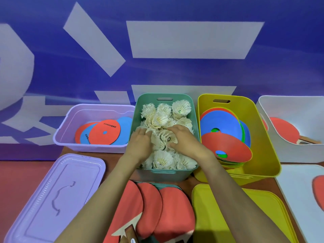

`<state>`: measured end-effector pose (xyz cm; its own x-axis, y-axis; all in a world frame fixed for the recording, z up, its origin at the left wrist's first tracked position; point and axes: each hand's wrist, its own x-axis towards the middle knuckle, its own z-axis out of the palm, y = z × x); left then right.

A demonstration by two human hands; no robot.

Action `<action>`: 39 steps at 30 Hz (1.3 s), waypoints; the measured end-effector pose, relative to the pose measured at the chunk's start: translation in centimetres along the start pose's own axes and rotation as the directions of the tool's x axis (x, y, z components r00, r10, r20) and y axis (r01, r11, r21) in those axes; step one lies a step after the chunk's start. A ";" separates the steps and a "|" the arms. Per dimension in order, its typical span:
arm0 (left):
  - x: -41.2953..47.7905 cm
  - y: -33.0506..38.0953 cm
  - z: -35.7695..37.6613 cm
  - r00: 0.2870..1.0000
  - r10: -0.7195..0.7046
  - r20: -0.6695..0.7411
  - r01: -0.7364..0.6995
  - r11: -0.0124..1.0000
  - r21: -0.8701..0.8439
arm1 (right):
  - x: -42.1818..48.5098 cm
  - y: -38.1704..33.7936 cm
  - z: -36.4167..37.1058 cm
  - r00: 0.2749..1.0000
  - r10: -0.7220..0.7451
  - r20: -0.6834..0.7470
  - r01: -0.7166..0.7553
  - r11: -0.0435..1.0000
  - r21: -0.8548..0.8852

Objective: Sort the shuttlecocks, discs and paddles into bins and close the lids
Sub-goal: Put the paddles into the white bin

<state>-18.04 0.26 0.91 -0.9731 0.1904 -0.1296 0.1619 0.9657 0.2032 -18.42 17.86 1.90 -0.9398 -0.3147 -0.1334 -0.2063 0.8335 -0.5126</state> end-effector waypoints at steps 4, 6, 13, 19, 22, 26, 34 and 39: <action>-1.8 3.3 -1.5 0.990 0.040 -0.139 -0.056 0.993 -0.109 | -3.0 0.5 -1.7 0.984 -0.072 -0.161 0.082 0.995 0.054; -3.2 5.8 -2.0 0.970 0.063 -0.233 -0.108 0.977 -0.184 | -5.0 1.2 -2.9 0.963 -0.085 -0.254 0.110 0.991 0.083; -7.6 17.8 -0.1 0.900 0.128 -0.416 -0.301 0.873 -0.383 | -14.5 7.8 -6.5 0.874 -0.073 -0.481 0.157 0.978 0.136; -10.4 31.2 4.3 0.862 0.097 -0.498 -0.342 0.837 -0.428 | -24.8 18.7 -9.8 0.818 -0.059 -0.572 0.158 0.979 0.125; -11.6 38.0 7.3 0.885 0.117 -0.450 -0.337 0.828 -0.447 | -29.6 24.9 -11.2 0.812 -0.028 -0.583 0.121 0.985 0.120; -13.2 45.5 12.3 0.951 0.129 -0.283 -0.255 0.842 -0.475 | -35.9 32.6 -11.1 0.841 0.122 -0.527 -0.017 0.980 0.199; -15.7 54.5 21.2 0.946 0.144 0.290 -0.028 0.928 -0.371 | -43.0 43.3 -7.8 0.800 0.556 -0.228 -0.536 0.831 0.147; -17.1 57.7 24.8 0.854 0.144 0.499 0.039 0.940 -0.338 | -44.6 45.5 -5.5 0.760 0.649 -0.041 -0.646 0.761 0.055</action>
<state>11.98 57.15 -9.20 -0.7261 0.3901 -0.5662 0.0587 0.8556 0.5143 12.64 72.30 -10.75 -0.8592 0.3200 -0.3993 0.4655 0.8128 -0.3503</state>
